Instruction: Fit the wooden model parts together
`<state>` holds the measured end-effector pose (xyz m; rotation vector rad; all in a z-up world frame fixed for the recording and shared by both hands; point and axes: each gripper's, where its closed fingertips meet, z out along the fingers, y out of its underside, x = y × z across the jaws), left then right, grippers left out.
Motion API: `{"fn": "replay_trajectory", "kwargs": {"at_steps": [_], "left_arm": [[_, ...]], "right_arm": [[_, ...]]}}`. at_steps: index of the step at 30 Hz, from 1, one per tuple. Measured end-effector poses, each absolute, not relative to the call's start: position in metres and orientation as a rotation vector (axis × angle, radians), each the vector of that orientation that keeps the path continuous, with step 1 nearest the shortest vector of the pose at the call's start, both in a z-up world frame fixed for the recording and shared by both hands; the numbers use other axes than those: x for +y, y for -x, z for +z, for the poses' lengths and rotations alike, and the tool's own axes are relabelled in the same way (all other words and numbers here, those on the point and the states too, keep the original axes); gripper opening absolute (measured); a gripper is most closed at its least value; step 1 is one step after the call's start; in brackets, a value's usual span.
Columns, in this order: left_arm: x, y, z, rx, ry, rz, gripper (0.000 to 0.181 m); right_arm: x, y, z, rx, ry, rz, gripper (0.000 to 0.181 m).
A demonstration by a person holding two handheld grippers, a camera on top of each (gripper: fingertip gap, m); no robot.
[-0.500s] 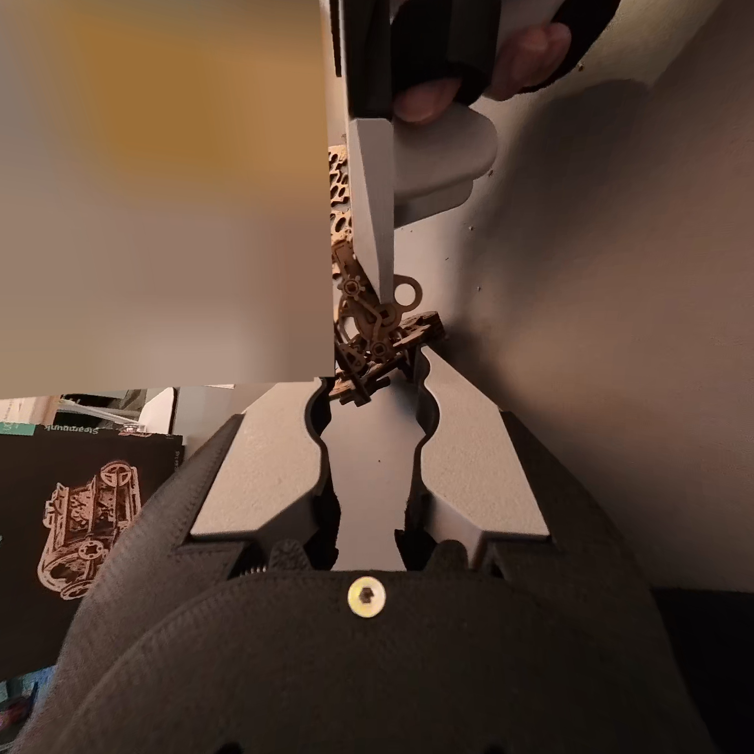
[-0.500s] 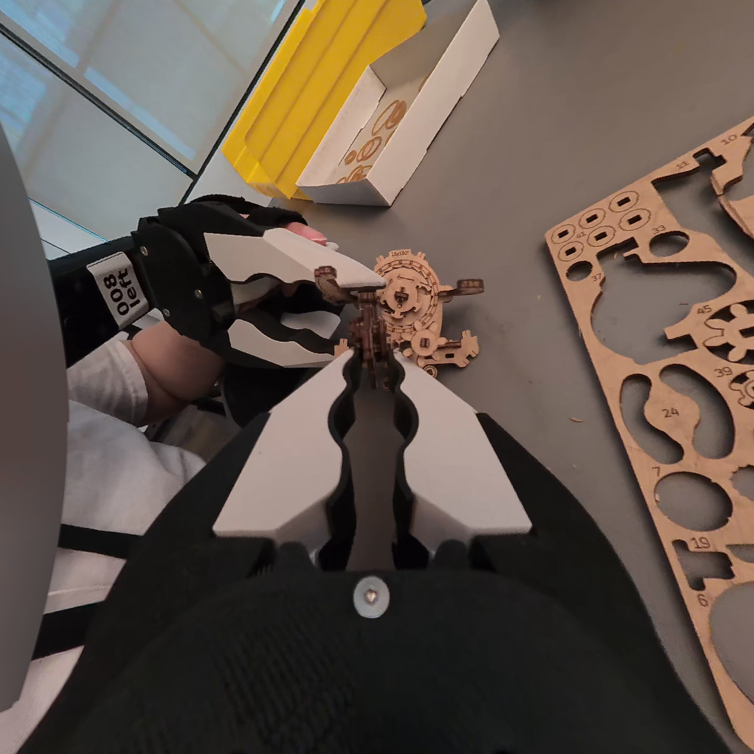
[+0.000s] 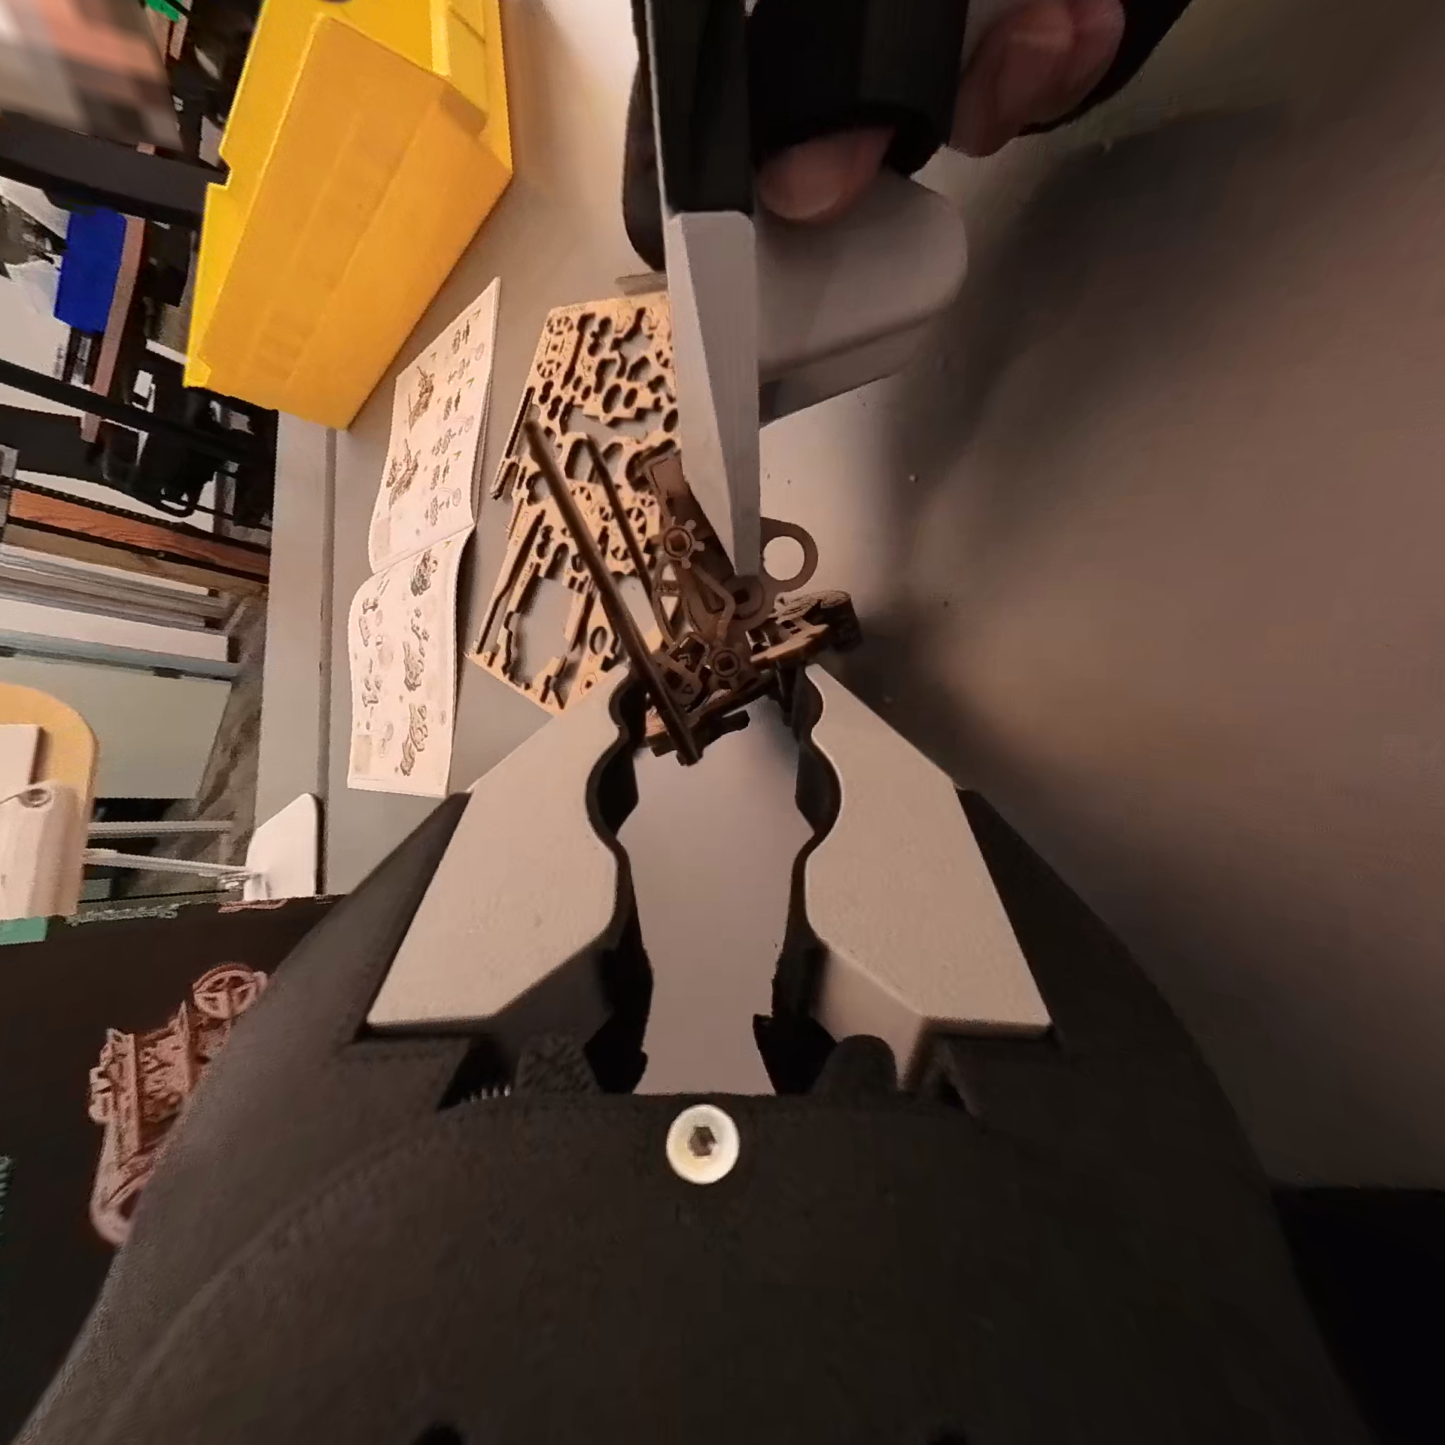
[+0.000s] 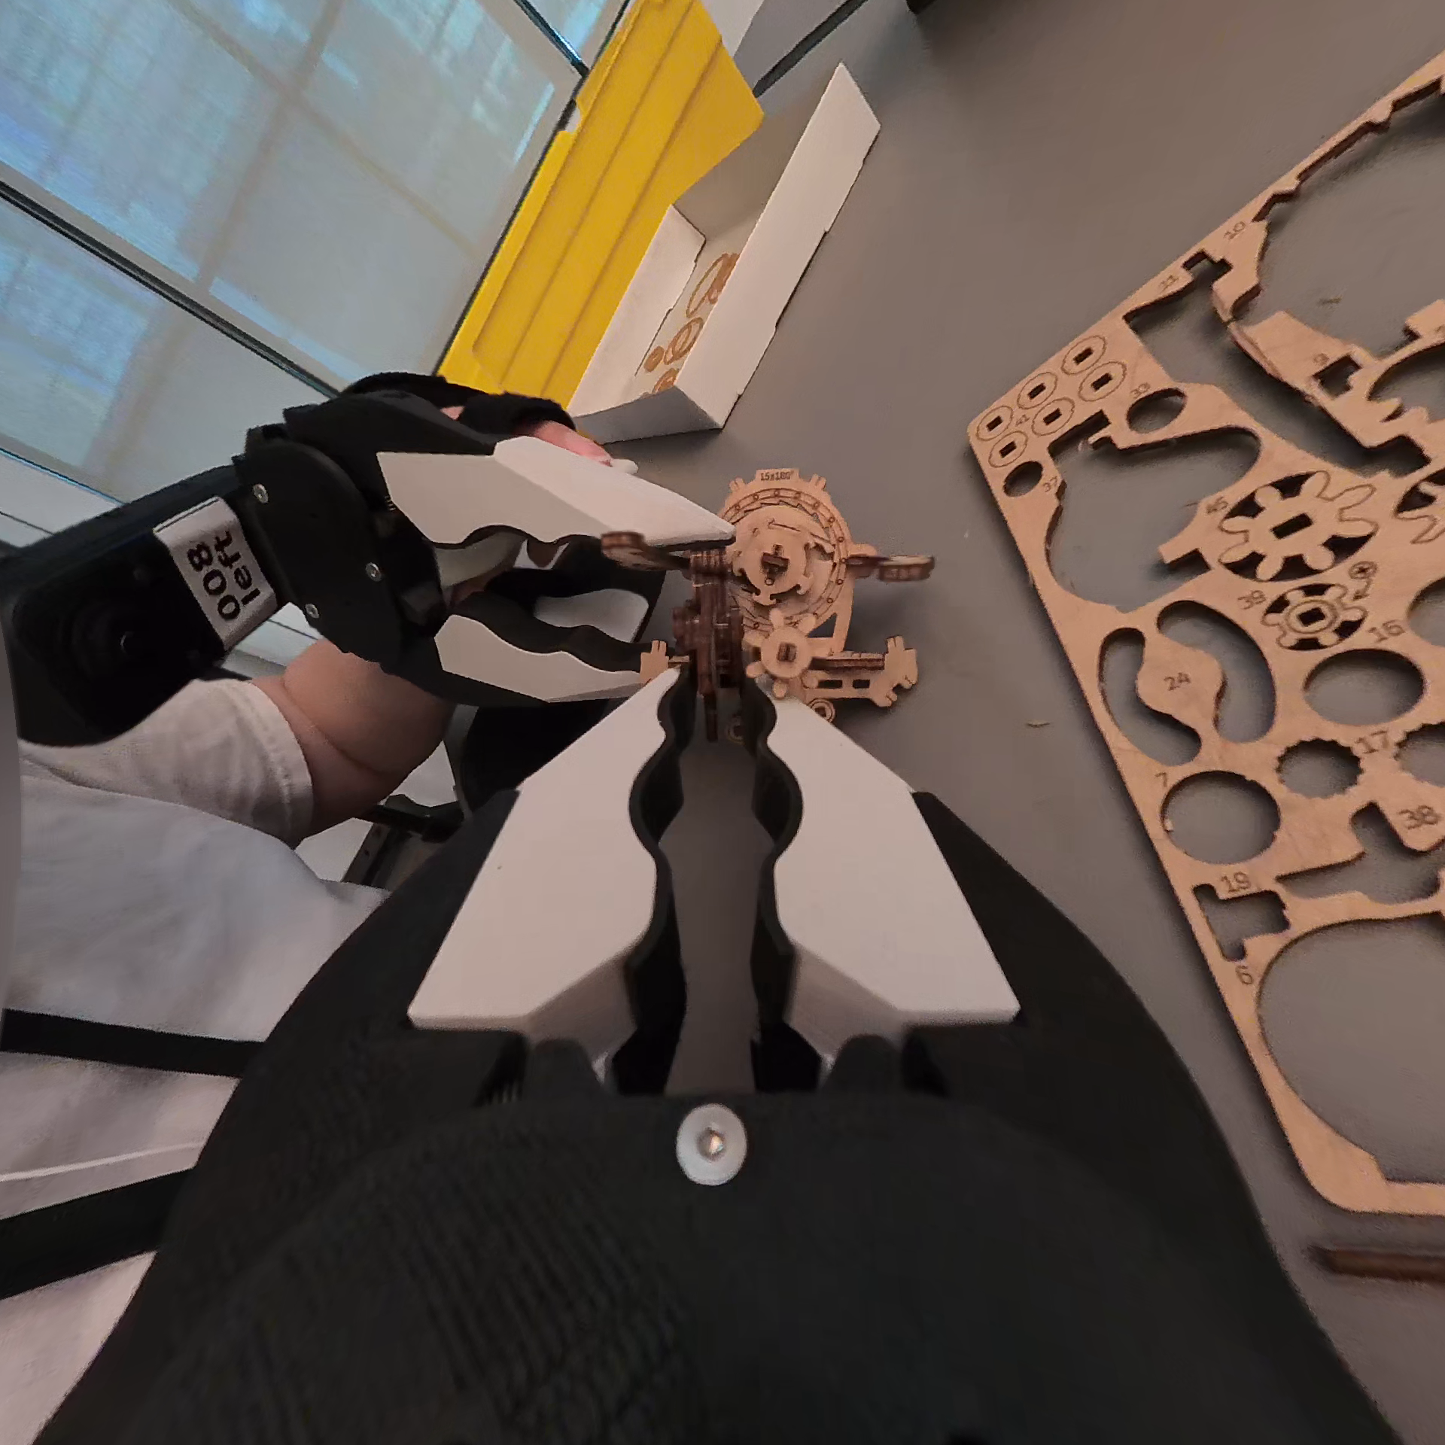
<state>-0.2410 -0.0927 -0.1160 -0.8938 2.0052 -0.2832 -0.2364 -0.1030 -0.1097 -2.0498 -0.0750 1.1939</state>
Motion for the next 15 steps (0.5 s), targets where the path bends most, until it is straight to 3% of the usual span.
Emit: {"fn": "replay_trajectory", "kwargs": {"at_steps": [15], "left_arm": [[-0.0951, 0.2314, -0.1187, 1.931, 0.946, -0.462, 0.034]], "right_arm": [[-0.1073, 0.2275, -0.1093, -0.143, 2.078, 1.103, 0.009]]}}
